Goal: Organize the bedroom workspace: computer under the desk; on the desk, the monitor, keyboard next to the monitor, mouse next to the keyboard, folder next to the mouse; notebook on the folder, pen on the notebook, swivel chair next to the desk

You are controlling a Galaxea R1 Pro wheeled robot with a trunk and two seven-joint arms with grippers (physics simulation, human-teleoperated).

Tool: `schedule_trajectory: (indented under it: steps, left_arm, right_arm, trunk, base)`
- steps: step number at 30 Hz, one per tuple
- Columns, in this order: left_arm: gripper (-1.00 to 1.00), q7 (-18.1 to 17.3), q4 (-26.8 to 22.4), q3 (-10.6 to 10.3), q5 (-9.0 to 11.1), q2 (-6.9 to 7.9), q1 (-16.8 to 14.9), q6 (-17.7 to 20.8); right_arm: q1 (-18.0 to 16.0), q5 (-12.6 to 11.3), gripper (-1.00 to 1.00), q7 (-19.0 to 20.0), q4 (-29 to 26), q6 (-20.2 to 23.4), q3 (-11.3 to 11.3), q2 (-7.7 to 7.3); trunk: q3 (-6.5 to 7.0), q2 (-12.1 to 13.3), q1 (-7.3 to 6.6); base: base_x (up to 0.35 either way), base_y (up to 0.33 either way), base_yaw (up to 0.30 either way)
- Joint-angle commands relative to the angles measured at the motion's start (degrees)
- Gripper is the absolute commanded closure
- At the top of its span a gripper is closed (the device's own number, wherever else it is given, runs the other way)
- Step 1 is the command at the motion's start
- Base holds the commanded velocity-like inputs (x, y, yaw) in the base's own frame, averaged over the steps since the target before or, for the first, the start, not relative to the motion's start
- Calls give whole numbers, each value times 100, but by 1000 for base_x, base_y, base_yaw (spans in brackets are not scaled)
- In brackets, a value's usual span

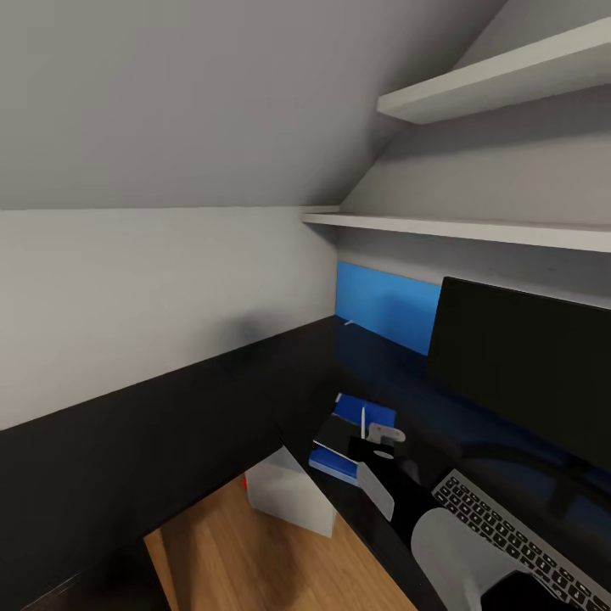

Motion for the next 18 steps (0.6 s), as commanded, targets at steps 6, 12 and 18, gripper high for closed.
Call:
schedule_trajectory:
  steps: [6,12,18]
  left_arm:
    - [-100,37,-5,-52,49,6,-3,-23]
    - [-100,37,-5,-49,50,6,-3,-24]
    - [-100,37,-5,-49,50,6,-3,-23]
  right_arm:
    - [-6,-33,100,-42,-8,29,41,-2]
    - [-5,-26,100,-42,-8,28,41,4]
    - [-5,-21,100,-34,-2,28,46,6]
  trunk:
    - [-7,-4,0]
    - [-7,-4,0]
    - [-7,-4,0]
  base:
    - [0,103,0]
    - [0,17,0]
    - [0,1,0]
